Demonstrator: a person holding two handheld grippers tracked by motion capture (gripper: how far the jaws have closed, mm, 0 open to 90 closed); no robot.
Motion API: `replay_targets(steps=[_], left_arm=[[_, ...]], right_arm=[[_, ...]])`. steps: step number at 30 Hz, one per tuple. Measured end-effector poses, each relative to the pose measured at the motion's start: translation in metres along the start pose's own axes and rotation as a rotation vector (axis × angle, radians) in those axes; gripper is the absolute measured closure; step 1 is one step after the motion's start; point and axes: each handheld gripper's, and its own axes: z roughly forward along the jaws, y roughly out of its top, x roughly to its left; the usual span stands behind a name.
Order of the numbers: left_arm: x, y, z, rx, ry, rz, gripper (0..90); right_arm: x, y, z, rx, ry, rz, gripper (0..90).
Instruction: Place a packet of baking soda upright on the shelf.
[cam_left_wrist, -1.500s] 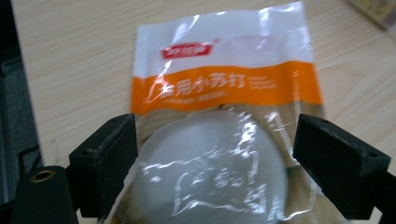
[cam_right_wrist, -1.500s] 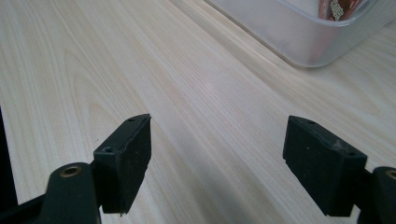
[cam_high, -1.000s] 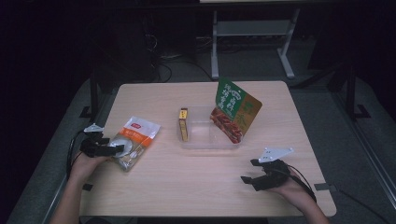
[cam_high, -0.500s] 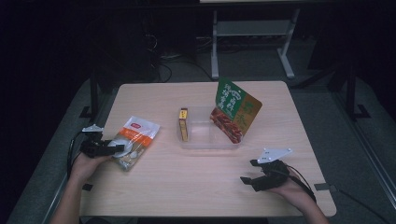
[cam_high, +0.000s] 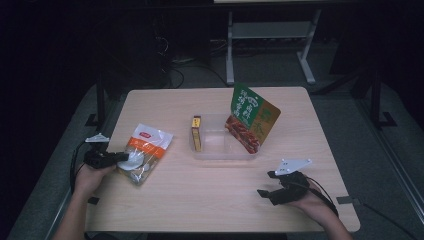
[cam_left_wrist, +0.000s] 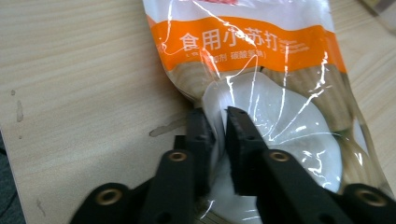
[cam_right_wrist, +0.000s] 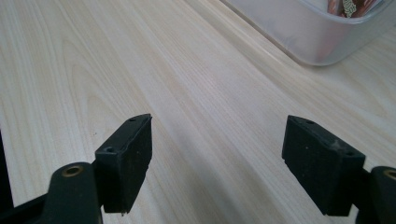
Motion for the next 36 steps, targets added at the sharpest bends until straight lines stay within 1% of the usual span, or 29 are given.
replay_targets(steps=[1,2,4,5,7,9,10,11,12,13,15,16,17,18,20,23,25,28,32,36], left_arm=[[-0.001,0.000,0.000,-0.002,0.001,-0.002,83.4],[-0.001,0.000,-0.001,0.001,0.002,0.006,84.1],[-0.002,-0.001,-0.002,-0.016,-0.004,-0.007,85.4],[-0.002,-0.001,-0.004,-0.026,-0.006,-0.012,85.9],[-0.004,-0.001,-0.008,-0.052,-0.010,-0.015,86.9],[-0.008,0.001,-0.013,-0.081,-0.005,-0.012,87.5],[-0.010,0.002,-0.016,-0.091,-0.002,-0.003,87.7],[-0.011,0.003,-0.018,-0.101,-0.003,0.000,87.9],[-0.013,0.004,-0.021,-0.109,-0.005,0.005,88.1],[-0.014,0.004,-0.023,-0.122,-0.008,0.000,88.2],[-0.017,0.005,-0.028,-0.145,-0.018,0.013,88.4],[-0.020,0.006,-0.029,-0.165,-0.018,-0.001,88.5],[-0.021,0.007,-0.033,-0.163,-0.016,0.022,88.5],[-0.023,0.008,-0.035,-0.170,-0.017,0.028,88.7],[-0.027,0.010,-0.042,-0.192,-0.021,0.038,88.8],[-0.032,0.011,-0.052,-0.232,-0.022,0.051,88.9],[-0.035,0.012,-0.058,-0.248,-0.025,0.060,88.8],[-0.040,0.014,-0.065,-0.276,-0.033,0.067,88.9],[-0.049,0.017,-0.072,-0.291,-0.033,0.093,89.1],[-0.058,0.022,-0.078,-0.319,-0.055,0.110,89.1]], right_arm=[[0.000,0.000,0.000,0.000,0.001,0.000,24.0],[0.000,0.000,0.000,0.001,0.002,0.002,24.3],[-0.001,0.000,-0.001,0.001,0.007,0.011,25.7],[-0.001,0.000,-0.001,-0.002,0.002,0.014,25.7],[-0.002,0.001,-0.003,-0.015,-0.001,0.019,26.0],[-0.003,0.001,-0.004,-0.027,-0.005,0.028,26.0],[-0.003,0.001,-0.005,-0.029,-0.008,0.035,26.0],[-0.004,0.001,-0.005,-0.035,-0.011,0.027,26.0],[-0.004,0.001,-0.005,-0.036,-0.010,0.030,26.0],[-0.004,0.001,-0.005,-0.037,-0.010,0.030,26.0],[-0.004,0.001,-0.005,-0.040,-0.010,0.035,26.0],[-0.004,0.001,-0.005,-0.036,-0.007,0.038,26.0],[-0.004,0.001,-0.005,-0.032,-0.004,0.041,25.9],[-0.004,0.002,-0.004,-0.032,-0.003,0.046,25.8],[-0.005,0.002,-0.004,-0.029,0.004,0.061,25.7],[-0.005,0.002,-0.003,-0.027,0.003,0.063,24.9],[-0.005,0.002,-0.003,-0.024,0.003,0.065,23.9],[-0.005,0.003,-0.002,-0.031,0.015,0.076,21.5],[-0.003,0.005,-0.002,-0.033,0.029,0.067,18.9],[0.000,0.007,-0.001,-0.046,0.042,0.056,18.8]])
